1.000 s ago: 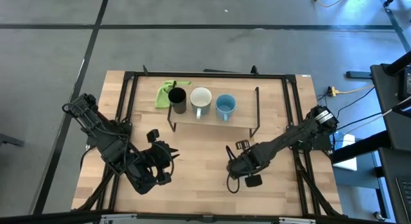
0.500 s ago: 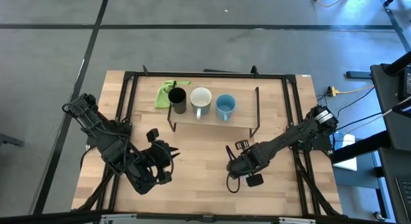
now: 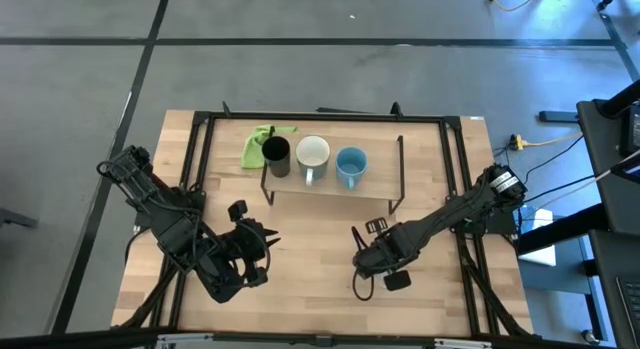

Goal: Stack small to large cups/mugs on shelf
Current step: Put the transparent mug on the shelf

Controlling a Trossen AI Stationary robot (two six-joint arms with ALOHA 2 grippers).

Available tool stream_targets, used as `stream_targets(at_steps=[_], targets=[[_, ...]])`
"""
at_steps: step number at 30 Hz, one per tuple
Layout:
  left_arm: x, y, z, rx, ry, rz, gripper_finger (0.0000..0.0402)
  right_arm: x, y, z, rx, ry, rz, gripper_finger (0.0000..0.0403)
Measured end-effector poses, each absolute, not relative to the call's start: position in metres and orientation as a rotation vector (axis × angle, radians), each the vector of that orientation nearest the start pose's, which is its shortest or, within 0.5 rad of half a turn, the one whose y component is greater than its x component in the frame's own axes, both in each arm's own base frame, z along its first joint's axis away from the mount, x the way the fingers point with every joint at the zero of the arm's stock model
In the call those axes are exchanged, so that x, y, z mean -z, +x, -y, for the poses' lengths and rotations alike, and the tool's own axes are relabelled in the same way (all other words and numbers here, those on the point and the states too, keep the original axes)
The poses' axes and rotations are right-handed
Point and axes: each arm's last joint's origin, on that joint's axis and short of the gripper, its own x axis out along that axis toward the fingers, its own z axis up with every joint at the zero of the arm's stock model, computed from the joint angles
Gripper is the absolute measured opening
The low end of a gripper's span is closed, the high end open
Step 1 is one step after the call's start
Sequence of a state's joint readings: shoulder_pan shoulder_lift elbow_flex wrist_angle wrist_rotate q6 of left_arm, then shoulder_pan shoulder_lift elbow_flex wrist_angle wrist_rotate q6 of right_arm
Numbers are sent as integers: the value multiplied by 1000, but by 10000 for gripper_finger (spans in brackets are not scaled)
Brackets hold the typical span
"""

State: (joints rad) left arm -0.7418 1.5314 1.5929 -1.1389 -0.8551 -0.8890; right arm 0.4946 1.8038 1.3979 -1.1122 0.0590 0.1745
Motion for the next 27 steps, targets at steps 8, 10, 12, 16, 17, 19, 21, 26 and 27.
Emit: stream_targets(at_steps=[8,10,12,16,17,19,21,26,27], targets=[[-366,230,181,-405,-75,-619,59,-222,296,-157,-195,-253,-1489,84],[-366,230,181,-405,-75,-619,59,-222,295,-157,-195,-254,-1489,95],[-366,230,181,-405,-75,-619,59,-222,295,-157,-193,-254,-1493,104],[-366,230,181,-405,-74,-619,59,-223,294,-156,-151,-243,-1503,113],[-366,230,181,-404,-73,-619,59,-224,294,-156,-139,-236,-1506,114],[-366,230,181,-403,-68,-620,59,-230,296,-157,-132,-234,-1497,114],[-366,230,181,-403,-67,-621,59,-238,298,-158,-131,-231,-1470,115],[-366,230,181,-402,-67,-621,59,-260,303,-160,-98,-192,-1422,115],[-366,230,181,-402,-67,-621,59,-263,303,-160,-74,-166,-1425,115]])
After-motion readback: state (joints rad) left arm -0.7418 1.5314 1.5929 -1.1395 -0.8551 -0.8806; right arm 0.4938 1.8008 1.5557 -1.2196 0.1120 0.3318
